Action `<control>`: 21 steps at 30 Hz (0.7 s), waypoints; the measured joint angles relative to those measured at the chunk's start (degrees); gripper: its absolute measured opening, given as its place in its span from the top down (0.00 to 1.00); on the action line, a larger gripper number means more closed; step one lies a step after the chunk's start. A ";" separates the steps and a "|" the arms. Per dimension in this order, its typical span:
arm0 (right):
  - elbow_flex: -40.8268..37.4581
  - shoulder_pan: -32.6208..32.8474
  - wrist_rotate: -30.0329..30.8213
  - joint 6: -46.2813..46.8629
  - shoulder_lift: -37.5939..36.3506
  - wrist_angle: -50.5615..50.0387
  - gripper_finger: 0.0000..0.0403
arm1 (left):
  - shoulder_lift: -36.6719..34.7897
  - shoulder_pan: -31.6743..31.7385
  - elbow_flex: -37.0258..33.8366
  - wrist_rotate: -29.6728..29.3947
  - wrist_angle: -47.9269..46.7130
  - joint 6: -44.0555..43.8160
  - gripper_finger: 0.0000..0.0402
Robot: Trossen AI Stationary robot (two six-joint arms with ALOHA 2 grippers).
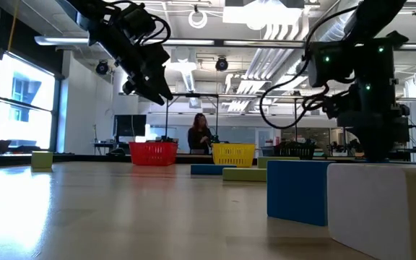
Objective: Sort & place blocks by color
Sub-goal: Put the blue block into the black bin
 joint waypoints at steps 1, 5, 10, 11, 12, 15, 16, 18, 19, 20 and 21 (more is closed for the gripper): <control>0.00 0.00 0.29 0.18 0.76 -0.06 0.45 | 0.00 0.00 0.00 0.00 0.00 0.00 0.44; 0.00 0.00 0.66 0.44 3.30 0.18 0.47 | 0.00 0.00 0.00 0.00 0.00 0.00 0.44; 0.01 0.00 0.82 0.87 4.94 0.36 0.61 | 0.00 0.00 0.00 0.00 0.00 0.00 0.44; 0.03 0.02 1.01 1.35 4.88 0.36 0.65 | 0.00 0.00 0.00 0.00 0.00 0.00 0.44; 0.10 0.02 1.21 1.58 4.83 0.36 0.68 | 0.00 0.00 0.00 0.00 0.00 0.00 0.44; 0.10 0.00 1.85 1.70 4.14 0.57 0.72 | 0.00 0.00 0.00 0.00 0.00 0.00 0.44; 0.04 0.02 2.03 1.71 3.87 0.67 0.72 | 0.00 0.00 0.00 0.00 0.00 0.00 0.44; -0.02 0.00 2.19 1.95 3.40 1.02 0.72 | 0.00 0.00 0.00 0.00 0.00 0.00 0.44; -0.02 0.00 2.23 1.95 3.20 1.03 0.72 | 0.00 0.00 0.00 0.00 -0.01 0.00 0.44; -0.02 0.00 2.52 1.95 2.91 1.04 0.72 | 0.00 0.00 0.00 0.00 -0.03 0.00 0.44; -0.02 0.00 2.82 1.96 2.53 1.10 0.72 | 0.00 0.00 0.00 0.00 -0.10 0.00 0.44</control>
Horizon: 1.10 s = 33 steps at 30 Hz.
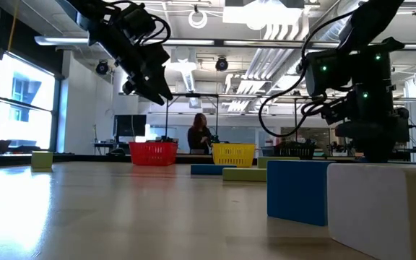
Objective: Sort & place blocks by color
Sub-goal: Put the blue block into the black bin
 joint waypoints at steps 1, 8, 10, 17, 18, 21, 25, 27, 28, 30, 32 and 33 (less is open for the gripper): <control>0.00 0.00 0.07 -0.01 -0.31 0.21 0.72 | 0.00 0.00 0.00 0.00 -0.18 0.00 0.44; 0.13 0.01 3.34 0.06 -4.68 3.54 0.72 | 0.00 -0.35 -0.02 -0.01 -4.09 0.00 0.44; 1.09 -0.25 5.42 0.12 -5.89 3.69 0.72 | 0.00 -1.06 -0.02 -0.02 -5.11 0.00 0.44; 7.83 -3.54 13.08 -3.65 -7.56 5.56 0.72 | 0.00 -5.37 -0.02 -0.02 -6.17 0.00 0.44; 8.93 -4.24 14.04 -4.83 -7.56 6.15 0.72 | 0.00 -6.11 -0.02 0.00 -6.21 0.00 0.44; 11.25 -6.34 15.81 -9.03 -7.45 9.96 0.71 | 0.00 -8.30 -0.02 0.00 -6.73 0.00 0.44; 12.86 -9.66 17.08 -14.42 -7.45 16.50 0.72 | 0.00 -11.03 -0.02 0.00 -8.69 0.00 0.44; 13.00 -11.50 17.08 -16.53 -7.45 19.74 0.72 | 0.00 -12.41 -0.02 -0.01 -10.27 0.00 0.44; 13.04 -12.43 17.08 -17.22 -7.45 21.32 0.72 | 0.00 -13.14 -0.02 -0.02 -11.11 0.00 0.44; 13.05 -14.28 17.12 -18.79 -7.45 23.48 0.72 | 0.00 -14.75 -0.02 0.00 -13.20 0.00 0.44; 13.05 -15.91 17.69 -19.53 -7.45 24.88 0.72 | 0.00 -16.45 -0.02 0.00 -15.73 0.00 0.44; 13.05 -16.65 18.41 -19.55 -7.45 25.46 0.72 | 0.00 -17.34 -0.02 0.00 -16.79 0.00 0.44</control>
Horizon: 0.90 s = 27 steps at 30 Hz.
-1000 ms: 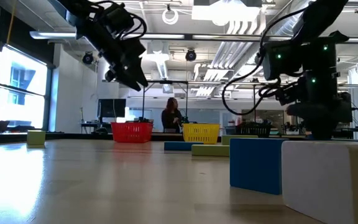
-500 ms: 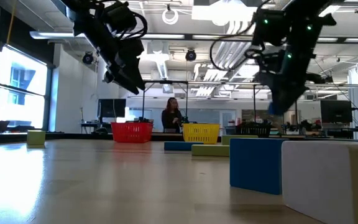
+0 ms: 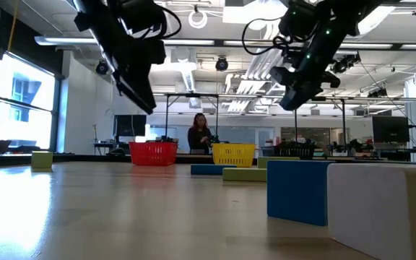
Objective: Sort & place blocks by color
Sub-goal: Put the blue block into the black bin
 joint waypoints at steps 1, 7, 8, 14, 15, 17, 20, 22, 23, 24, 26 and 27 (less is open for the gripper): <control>0.00 -0.72 0.63 -0.03 0.00 0.38 0.72 | 0.00 -0.93 0.00 -0.01 -0.79 -0.02 0.44; 0.00 -4.59 -0.33 0.12 2.46 3.04 0.72 | 0.00 -6.88 0.00 0.00 -2.47 -0.07 0.44; 0.00 -5.07 -1.24 0.13 3.33 3.30 0.72 | 0.00 -7.90 0.00 -0.01 -2.66 -0.08 0.44; 0.00 -7.04 -5.83 0.11 9.74 4.79 0.72 | 0.00 -13.64 0.00 0.00 -6.15 -1.58 0.44; 0.00 -7.36 -6.64 0.21 10.66 4.77 0.72 | 0.00 -14.51 0.00 0.00 -6.96 -2.59 0.44; -0.02 -7.88 -8.40 0.21 12.17 4.82 0.72 | 0.00 -16.28 0.00 0.00 -8.34 -4.16 0.44; -0.02 -8.49 -9.92 0.17 14.07 5.21 0.72 | 0.00 -18.82 0.00 -0.02 -9.57 -6.34 0.44; -0.02 -8.83 -10.44 0.12 15.00 5.27 0.72 | 0.00 -20.43 0.00 0.00 -10.12 -7.94 0.44; -0.02 -8.95 -10.58 0.10 15.29 5.21 0.72 | 0.00 -21.31 0.00 0.00 -10.39 -8.84 0.44; -0.02 -9.08 -10.70 0.08 15.51 5.24 0.72 | 0.00 -22.14 0.00 0.00 -10.49 -9.73 0.45; -0.02 -9.21 -10.80 0.03 15.72 5.23 0.71 | 0.00 -23.79 0.00 -0.01 -10.94 -11.48 0.44; -0.02 -9.21 -10.80 -0.06 15.72 5.23 0.71 | 0.00 -24.67 0.00 -0.01 -11.23 -12.32 0.44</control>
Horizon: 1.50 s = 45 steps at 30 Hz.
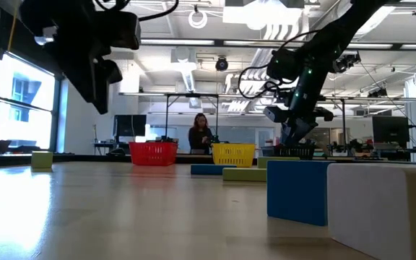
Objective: Sort & place blocks by color
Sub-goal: Put the blue block into the black bin, then put the beige block into the yellow bin
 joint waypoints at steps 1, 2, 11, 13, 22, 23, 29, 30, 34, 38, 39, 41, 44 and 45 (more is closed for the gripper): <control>0.00 0.00 0.01 -0.38 0.00 0.05 0.70 | 0.00 -0.87 0.00 -0.01 -0.23 -0.92 0.45; 0.00 0.00 -0.01 -1.05 0.00 0.16 0.69 | 0.00 -1.71 0.00 -0.01 -0.50 -1.74 0.44; 0.00 0.00 0.78 -1.67 0.00 0.53 0.52 | 0.00 -10.86 0.00 0.01 -3.20 -12.87 0.45; 0.00 0.00 1.43 -2.62 0.00 1.15 0.50 | 0.00 -13.09 0.00 0.01 -3.17 -15.04 0.44; 6.55 0.08 -5.10 -2.92 -0.02 -0.93 0.49 | 0.00 -21.55 0.00 -2.68 -2.97 -28.23 0.44; 7.70 0.18 -6.31 -2.93 -0.02 -1.10 0.49 | 0.00 -22.41 0.00 -3.70 -2.95 -29.85 0.44; 15.00 1.69 -7.69 -4.14 -0.02 -3.09 0.49 | 0.00 -27.41 0.00 -6.67 -1.89 -39.91 0.44; 16.16 1.91 -7.62 -4.71 -0.02 -3.36 0.49 | 0.00 -28.29 0.00 -6.66 -1.44 -41.24 0.44; 19.65 2.60 -7.58 -5.52 -0.02 -4.03 0.49 | 0.17 -31.11 0.00 -7.56 0.32 -45.31 0.44; 21.81 3.34 -7.57 -5.52 -0.04 -4.40 0.49 | 1.79 -32.88 0.00 -7.92 2.60 -48.16 0.45; 22.05 3.54 -7.57 -5.51 -0.04 -4.42 0.49 | 2.48 -33.34 0.01 -7.90 3.44 -48.23 0.45; 22.23 3.94 -7.56 -5.51 -0.04 -4.47 0.49 | 3.63 -34.22 0.00 -7.75 3.99 -48.32 0.45; 22.23 4.64 -7.57 -5.44 -0.04 -4.97 0.49 | 5.53 -34.78 0.01 -7.76 5.20 -49.19 0.45; 22.23 4.95 -7.55 -5.28 -0.04 -5.24 0.49 | 6.13 -34.95 0.00 -7.79 5.03 -49.34 0.45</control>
